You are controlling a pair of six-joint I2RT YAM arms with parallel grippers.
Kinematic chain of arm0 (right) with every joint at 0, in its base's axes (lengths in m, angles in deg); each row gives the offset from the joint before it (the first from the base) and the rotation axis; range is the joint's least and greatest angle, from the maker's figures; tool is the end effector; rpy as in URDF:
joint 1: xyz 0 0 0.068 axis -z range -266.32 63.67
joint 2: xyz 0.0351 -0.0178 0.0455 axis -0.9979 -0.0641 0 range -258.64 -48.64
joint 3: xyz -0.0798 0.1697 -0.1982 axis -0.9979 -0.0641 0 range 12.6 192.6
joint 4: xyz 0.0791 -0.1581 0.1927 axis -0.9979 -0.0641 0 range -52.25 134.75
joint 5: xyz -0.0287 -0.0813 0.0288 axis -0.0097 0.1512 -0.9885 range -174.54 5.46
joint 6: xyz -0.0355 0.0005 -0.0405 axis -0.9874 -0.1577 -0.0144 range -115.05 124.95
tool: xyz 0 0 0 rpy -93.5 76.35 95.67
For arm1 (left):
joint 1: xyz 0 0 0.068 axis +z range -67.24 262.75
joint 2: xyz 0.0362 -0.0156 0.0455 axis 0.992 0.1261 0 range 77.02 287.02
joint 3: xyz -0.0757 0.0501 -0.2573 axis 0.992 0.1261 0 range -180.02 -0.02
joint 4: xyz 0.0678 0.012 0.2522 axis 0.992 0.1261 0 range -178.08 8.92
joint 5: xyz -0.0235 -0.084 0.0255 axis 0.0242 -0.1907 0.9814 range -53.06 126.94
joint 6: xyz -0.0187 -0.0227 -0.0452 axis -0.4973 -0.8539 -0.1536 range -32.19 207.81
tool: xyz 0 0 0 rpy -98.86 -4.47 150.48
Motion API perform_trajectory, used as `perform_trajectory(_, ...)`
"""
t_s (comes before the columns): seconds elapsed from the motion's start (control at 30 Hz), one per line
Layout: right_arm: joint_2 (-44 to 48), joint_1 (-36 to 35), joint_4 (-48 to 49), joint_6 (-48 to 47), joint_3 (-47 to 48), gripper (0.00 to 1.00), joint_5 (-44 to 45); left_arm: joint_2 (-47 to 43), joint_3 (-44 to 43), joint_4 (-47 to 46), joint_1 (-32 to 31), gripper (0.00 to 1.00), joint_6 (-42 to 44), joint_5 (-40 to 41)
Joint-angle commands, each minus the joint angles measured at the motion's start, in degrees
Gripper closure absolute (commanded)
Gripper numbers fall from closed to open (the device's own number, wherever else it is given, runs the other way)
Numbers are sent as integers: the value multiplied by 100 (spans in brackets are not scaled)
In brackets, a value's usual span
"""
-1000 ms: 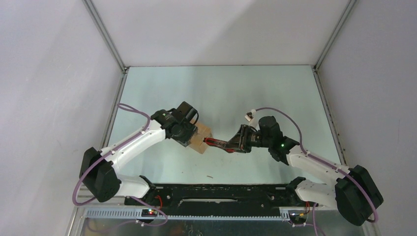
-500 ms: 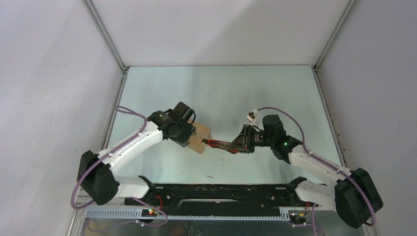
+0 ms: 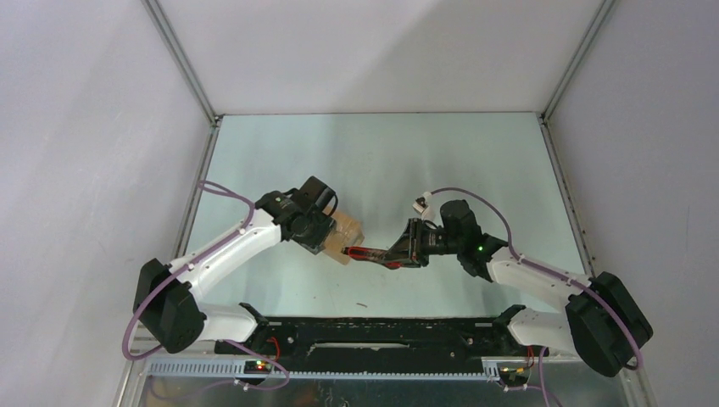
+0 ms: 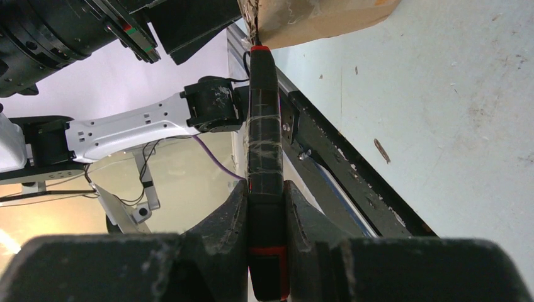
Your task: Unpack the express box
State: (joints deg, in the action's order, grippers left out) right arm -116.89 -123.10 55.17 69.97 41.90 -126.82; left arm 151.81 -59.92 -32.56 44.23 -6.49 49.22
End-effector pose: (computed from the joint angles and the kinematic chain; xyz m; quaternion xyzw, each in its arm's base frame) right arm 0.1767 0.1621 0.2035 0.0169 0.8225 0.5654 0.0600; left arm 0.1920 -0.1431 0.2608 -0.4743 0.8575 -0.1129 0.1643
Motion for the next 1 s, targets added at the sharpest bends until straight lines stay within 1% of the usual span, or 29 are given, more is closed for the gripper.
perform_trajectory(0.0,45,-50,-428,-161,-3,100,-134,67,-222,-256,-2,76,49,21)
perform_trajectory(0.07,292,237,-894,-384,0,100,-184,68,-254,8,184,77,334,52)
perform_trajectory(0.17,819,668,-1707,-794,-3,100,-263,208,-488,513,506,77,1053,72)
perform_trajectory(0.23,1194,955,-2130,-1017,-3,100,-362,312,-594,573,657,77,1720,5)
perform_trajectory(0.27,1327,1048,-2294,-1100,1,100,-394,370,-645,634,703,77,1917,-46)
perform_trajectory(0.37,1597,1270,-2667,-1308,43,100,-381,537,-858,616,704,77,2720,-231)
perform_trajectory(0.4,1625,1310,-2740,-1368,67,100,-326,554,-951,636,667,70,2960,-208)
perform_trajectory(0.43,1618,1348,-2772,-1428,122,100,-254,543,-1048,632,636,53,3214,-193)
perform_trajectory(0.5,1501,1377,-2804,-1584,289,100,6,421,-1220,712,602,32,3532,-98)
perform_trajectory(0.57,1307,1368,-2826,-1727,522,100,311,196,-1393,855,611,11,3667,179)
perform_trajectory(0.6,1212,1373,-2821,-1789,615,100,465,84,-1506,942,656,6,3680,308)
perform_trajectory(0.63,1126,1365,-2823,-1852,721,100,587,-26,-1600,1062,698,3,3675,431)
perform_trajectory(0.73,899,1280,-3122,-2170,1134,100,1351,-267,-1800,1669,931,3,3359,939)
perform_trajectory(0.77,859,1247,-3246,-2297,1278,100,1653,-357,-1678,1812,1100,3,3058,1094)
perform_trajectory(0.83,812,1160,-3255,-2455,1500,100,2055,-568,-1206,1784,1576,3,2696,1046)
perform_trajectory(0.9,659,977,-3132,-2563,1722,100,2345,-756,-674,1619,2120,9,2452,846)
perform_trajectory(0.97,380,644,-3190,-2778,2096,100,2744,-859,-301,1533,2452,15,2327,869)
